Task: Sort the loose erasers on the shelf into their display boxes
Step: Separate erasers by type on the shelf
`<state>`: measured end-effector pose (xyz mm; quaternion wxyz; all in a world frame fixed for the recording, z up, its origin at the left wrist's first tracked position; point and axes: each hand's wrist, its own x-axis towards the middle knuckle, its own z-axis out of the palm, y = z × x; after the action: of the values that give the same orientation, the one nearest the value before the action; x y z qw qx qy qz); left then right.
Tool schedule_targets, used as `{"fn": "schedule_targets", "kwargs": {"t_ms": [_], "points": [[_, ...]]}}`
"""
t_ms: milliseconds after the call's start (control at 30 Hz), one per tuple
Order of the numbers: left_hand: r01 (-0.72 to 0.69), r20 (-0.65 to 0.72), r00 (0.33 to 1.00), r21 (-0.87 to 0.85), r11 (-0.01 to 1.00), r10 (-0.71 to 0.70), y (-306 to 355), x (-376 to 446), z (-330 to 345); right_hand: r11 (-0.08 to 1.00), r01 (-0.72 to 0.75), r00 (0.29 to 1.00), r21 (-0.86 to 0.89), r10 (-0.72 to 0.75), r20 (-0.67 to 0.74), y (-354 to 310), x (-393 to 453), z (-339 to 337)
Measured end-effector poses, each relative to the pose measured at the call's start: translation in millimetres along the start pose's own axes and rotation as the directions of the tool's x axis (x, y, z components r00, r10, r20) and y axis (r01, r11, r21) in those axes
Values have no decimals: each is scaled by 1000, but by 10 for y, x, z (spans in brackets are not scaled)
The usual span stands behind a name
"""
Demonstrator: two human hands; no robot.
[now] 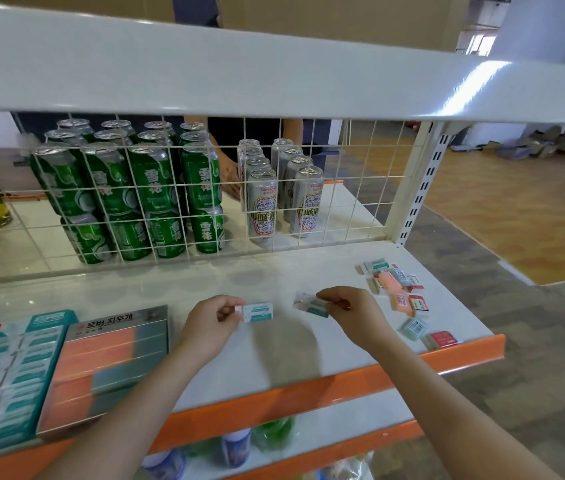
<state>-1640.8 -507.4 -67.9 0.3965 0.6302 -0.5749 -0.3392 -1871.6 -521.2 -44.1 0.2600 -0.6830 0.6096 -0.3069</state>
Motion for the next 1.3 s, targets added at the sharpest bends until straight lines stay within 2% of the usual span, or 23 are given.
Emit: {"fn": "schedule_targets", "kwargs": {"t_ms": [100,233,767,1100,1300], "points": [[8,43,999,-118,993,-2,94,-66,-68,991,-9,1000,135,12,-18,-121,-47,-31],[11,56,998,-183,983,0,126,-171,-129,968,-19,1000,251,17,11,-225,-147,-44],[18,43,999,-122,992,-13,89,-461,-97,968,10,996,250,-32,83,-159,-356,-35],[-11,-135,991,-23,1000,7,-26,-560,-207,969,86,988,232,-113,109,-307,-242,132],[62,-250,967,65,996,-44,-155,-676,-547,964,137,971,227,-176,161,-606,-216,441]]}}
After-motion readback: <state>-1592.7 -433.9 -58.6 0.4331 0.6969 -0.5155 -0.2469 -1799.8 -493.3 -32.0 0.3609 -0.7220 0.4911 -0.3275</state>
